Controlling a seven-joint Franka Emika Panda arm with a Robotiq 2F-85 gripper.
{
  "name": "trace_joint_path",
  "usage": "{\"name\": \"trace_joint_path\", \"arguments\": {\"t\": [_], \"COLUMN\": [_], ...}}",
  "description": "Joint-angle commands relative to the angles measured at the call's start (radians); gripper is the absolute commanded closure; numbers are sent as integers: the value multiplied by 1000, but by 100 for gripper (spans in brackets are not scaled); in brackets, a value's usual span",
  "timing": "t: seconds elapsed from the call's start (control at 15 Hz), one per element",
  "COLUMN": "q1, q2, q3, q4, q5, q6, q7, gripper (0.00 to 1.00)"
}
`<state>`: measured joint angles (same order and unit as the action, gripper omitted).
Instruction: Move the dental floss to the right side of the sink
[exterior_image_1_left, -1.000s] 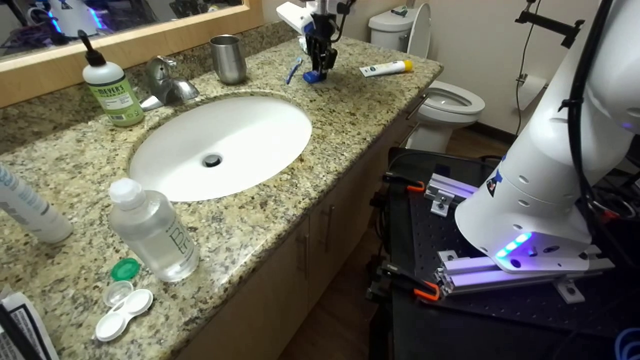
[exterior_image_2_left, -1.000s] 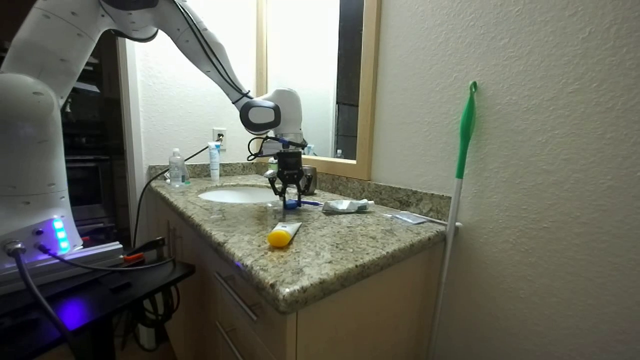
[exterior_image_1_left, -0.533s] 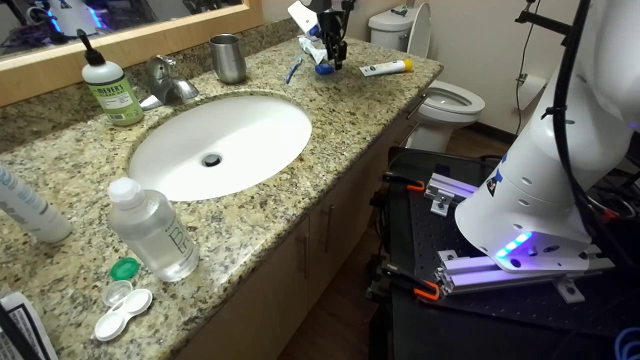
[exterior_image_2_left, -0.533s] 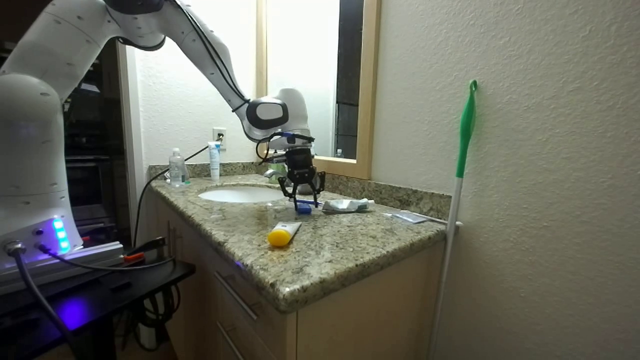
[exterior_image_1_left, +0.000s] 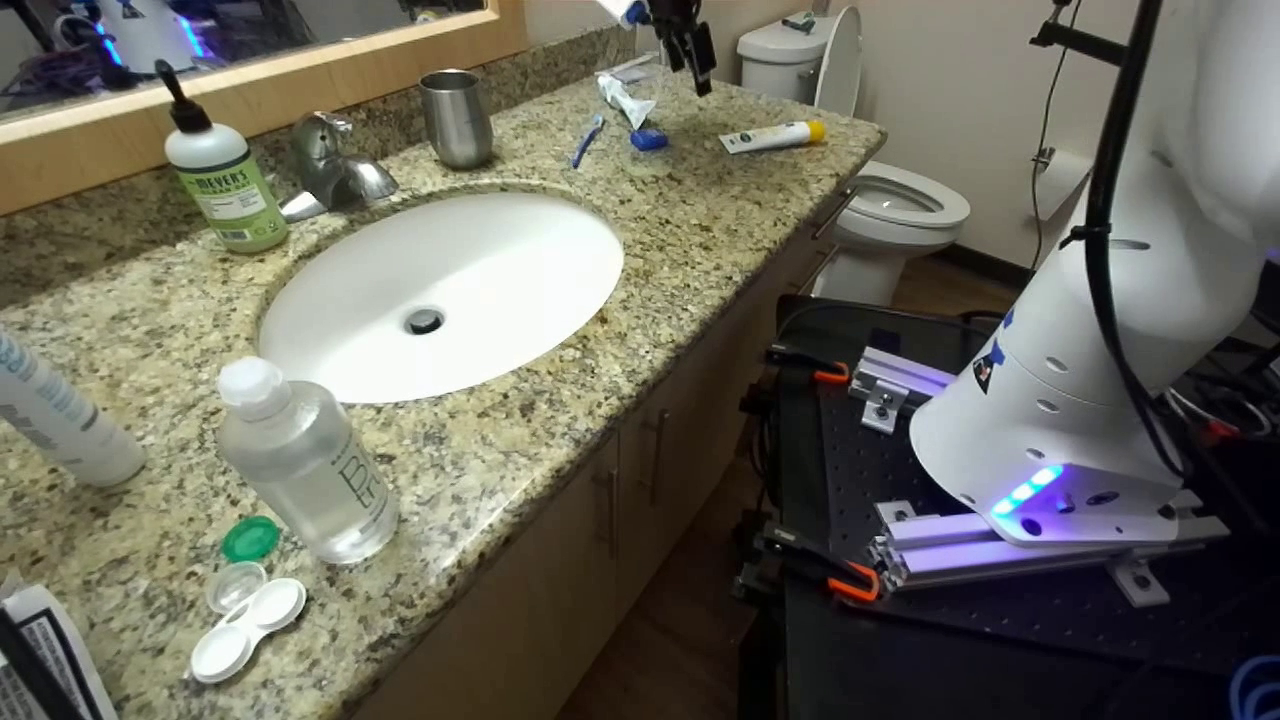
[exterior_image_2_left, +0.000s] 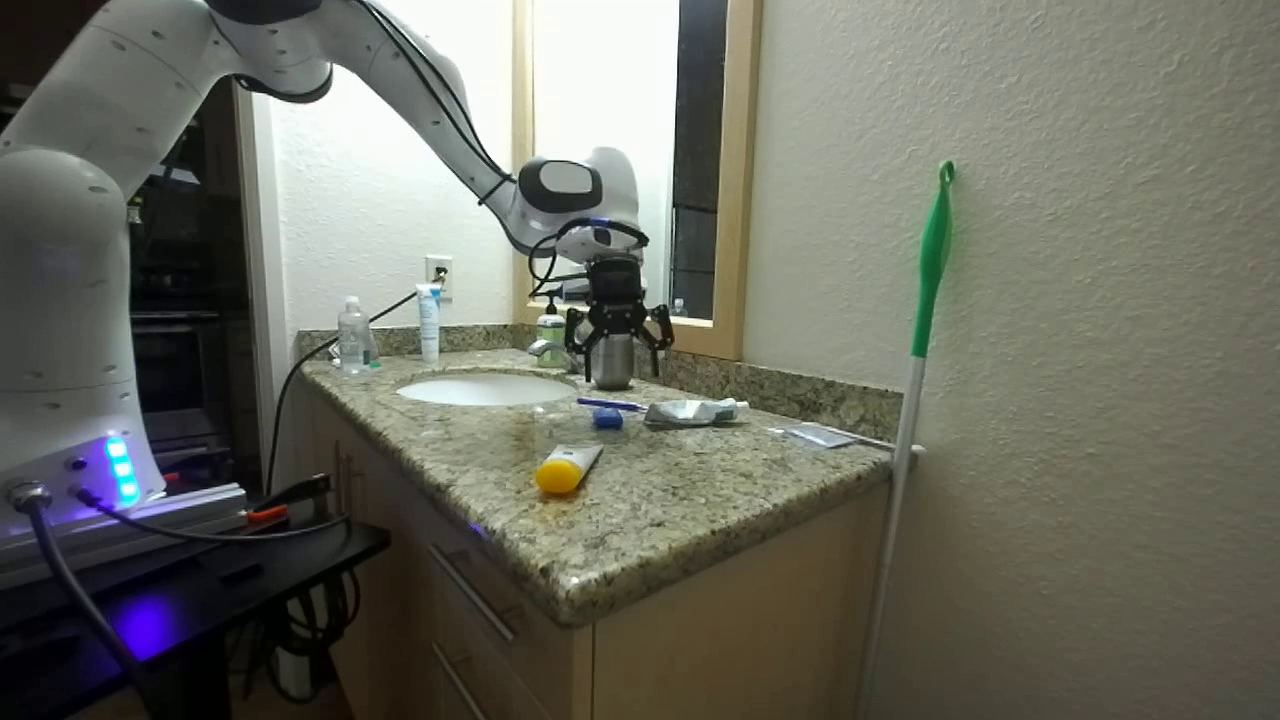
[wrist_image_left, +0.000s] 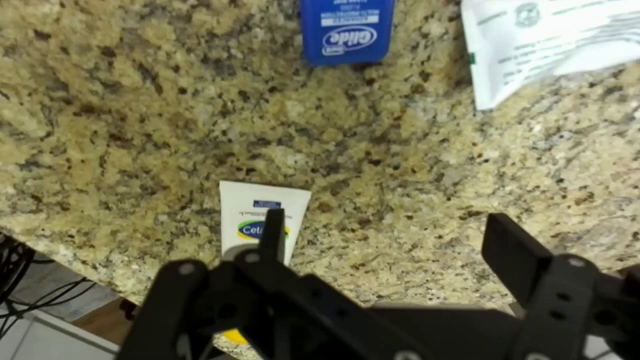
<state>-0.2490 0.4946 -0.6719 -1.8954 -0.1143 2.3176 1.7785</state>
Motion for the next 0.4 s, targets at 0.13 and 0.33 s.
{"name": "trace_joint_path", "arguments": {"t": [0.13, 0.33], "q1": [-133, -144], "q2": [-271, -277], "q3": [42, 36], "q4": [40, 59], "q5": [156, 154], "q6": [-239, -253], "q7": [-237, -239], "gripper": [0, 0]}}
